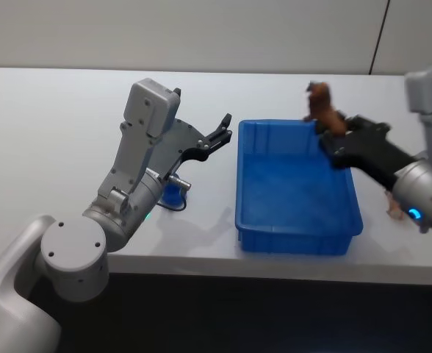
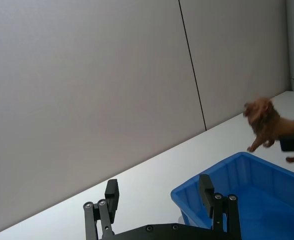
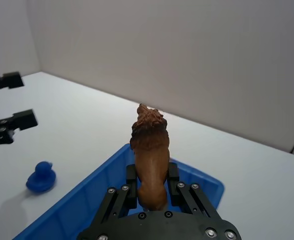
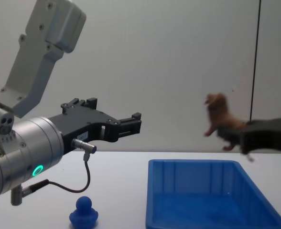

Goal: Pick up the two dolls from the table and place them into the box.

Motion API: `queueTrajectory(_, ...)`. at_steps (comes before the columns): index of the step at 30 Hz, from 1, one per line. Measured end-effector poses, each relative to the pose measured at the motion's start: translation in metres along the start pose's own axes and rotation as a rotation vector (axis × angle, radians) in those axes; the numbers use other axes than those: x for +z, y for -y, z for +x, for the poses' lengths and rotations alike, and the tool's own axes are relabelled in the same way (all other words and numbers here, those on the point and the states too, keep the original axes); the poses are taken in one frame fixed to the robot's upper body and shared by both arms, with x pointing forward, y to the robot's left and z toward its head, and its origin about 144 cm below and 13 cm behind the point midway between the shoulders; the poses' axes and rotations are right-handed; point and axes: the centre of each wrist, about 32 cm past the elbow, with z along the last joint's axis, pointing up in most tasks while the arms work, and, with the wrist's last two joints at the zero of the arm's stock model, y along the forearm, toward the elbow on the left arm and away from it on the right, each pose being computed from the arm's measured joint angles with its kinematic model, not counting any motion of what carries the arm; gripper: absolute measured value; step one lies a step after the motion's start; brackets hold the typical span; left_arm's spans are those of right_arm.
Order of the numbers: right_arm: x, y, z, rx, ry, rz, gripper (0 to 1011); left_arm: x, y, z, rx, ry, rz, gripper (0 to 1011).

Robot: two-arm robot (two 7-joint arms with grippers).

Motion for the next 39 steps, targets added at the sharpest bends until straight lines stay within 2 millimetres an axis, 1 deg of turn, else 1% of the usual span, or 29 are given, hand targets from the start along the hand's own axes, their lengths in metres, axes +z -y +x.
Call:
queueTrajectory(5, -0.004, -0.009, -0.008, 0.037, 0.011, -0.036, 346, 0.0, 0.0, 0.0, 0.0, 0.0, 0.0, 1001)
queueTrajectory(7, -0.005, -0.012, -0.012, 0.051, 0.014, -0.049, 398, 0.0, 0.0, 0.0, 0.0, 0.0, 0.0, 1001)
queueTrajectory(9, -0.006, -0.014, -0.013, 0.058, 0.018, -0.057, 428, 0.0, 0.0, 0.0, 0.0, 0.0, 0.0, 1001)
queueTrajectory(10, -0.007, -0.015, -0.015, 0.064, 0.021, -0.063, 495, 0.0, 0.0, 0.0, 0.0, 0.0, 0.0, 1001)
queueTrajectory(13, -0.008, -0.017, -0.018, 0.072, 0.028, -0.07, 551, 0.0, 0.0, 0.0, 0.0, 0.0, 0.0, 1001)
queueTrajectory(14, -0.008, -0.017, -0.018, 0.073, 0.03, -0.071, 611, 0.0, 0.0, 0.0, 0.0, 0.0, 0.0, 1001)
queueTrajectory(17, -0.008, -0.017, -0.019, 0.076, 0.038, -0.069, 671, 0.0, 0.0, 0.0, 0.0, 0.0, 0.0, 1001)
queueTrajectory(18, -0.008, -0.017, -0.02, 0.076, 0.039, -0.068, 729, 0.0, 0.0, 0.0, 0.0, 0.0, 0.0, 1001)
queueTrajectory(21, -0.007, -0.016, -0.02, 0.066, 0.046, -0.052, 801, 0.0, 0.0, 0.0, 0.0, 0.0, 0.0, 1001)
queueTrajectory(23, -0.007, -0.015, -0.02, 0.058, 0.047, -0.044, 889, 0.0, 0.0, 0.0, 0.0, 0.0, 0.0, 1001)
queueTrajectory(24, -0.006, -0.014, -0.02, 0.054, 0.047, -0.041, 889, 0.0, 0.0, 0.0, 0.0, 0.0, 0.0, 1001)
queueTrajectory(26, -0.006, -0.012, -0.019, 0.035, 0.045, -0.029, 954, 0.0, 0.0, 0.0, 0.0, 0.0, 0.0, 1001)
queueTrajectory(29, -0.005, -0.008, -0.016, 0.004, 0.04, -0.013, 1001, 0.0, 0.0, 0.0, 0.0, 0.0, 0.0, 1001)
queueTrajectory(35, -0.006, 0.003, -0.01, -0.057, 0.027, 0.003, 1001, 0.0, 0.0, 0.0, 0.0, 0.0, 0.0, 1001)
queueTrajectory(39, -0.01, 0.015, -0.002, -0.118, 0.014, 0.0, 1001, 0.0, 0.0, 0.0, 0.0, 0.0, 0.0, 1001)
